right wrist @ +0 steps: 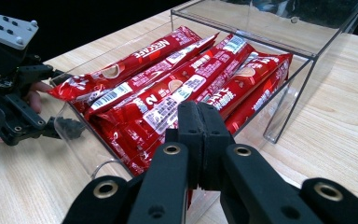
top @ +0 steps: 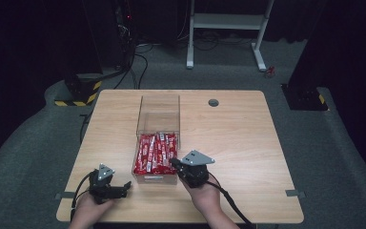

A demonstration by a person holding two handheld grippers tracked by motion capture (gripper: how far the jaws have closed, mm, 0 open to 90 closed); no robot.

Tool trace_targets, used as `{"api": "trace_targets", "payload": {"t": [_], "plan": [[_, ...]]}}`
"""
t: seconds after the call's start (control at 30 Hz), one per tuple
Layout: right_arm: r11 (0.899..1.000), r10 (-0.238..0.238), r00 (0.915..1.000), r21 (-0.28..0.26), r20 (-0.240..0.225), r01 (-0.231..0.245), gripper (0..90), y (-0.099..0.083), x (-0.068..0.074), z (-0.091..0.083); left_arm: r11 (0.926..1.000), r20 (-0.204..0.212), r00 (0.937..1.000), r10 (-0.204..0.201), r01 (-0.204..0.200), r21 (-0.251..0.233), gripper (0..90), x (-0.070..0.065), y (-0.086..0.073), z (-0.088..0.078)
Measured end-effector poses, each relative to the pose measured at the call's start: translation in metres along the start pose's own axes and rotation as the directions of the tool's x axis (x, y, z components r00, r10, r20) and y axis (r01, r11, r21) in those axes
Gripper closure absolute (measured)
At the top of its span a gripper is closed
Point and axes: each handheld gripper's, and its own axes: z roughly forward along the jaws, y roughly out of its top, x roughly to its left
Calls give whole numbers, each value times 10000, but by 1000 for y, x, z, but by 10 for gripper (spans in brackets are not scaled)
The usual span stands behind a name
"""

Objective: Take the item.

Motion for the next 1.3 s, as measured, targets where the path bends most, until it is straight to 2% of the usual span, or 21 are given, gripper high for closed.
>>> {"api": "trace_targets", "payload": {"t": [0.2, 0.77, 1.3], "plan": [[9999, 128, 9999, -65, -93, -129, 898, -3, 0, -3, 10000, -1, 10000, -21, 21, -22, 6, 0, 0, 0], [9999, 39, 9999, -141, -127, -41, 897, -3, 1, -6, 10000, -1, 10000, -23, 23, -22, 6, 0, 0, 0], [9989, 56, 9999, -455, -83, -59, 898, 1, -3, -12, 10000, -1, 10000, -24, 24, -22, 6, 0, 0, 0]]}}
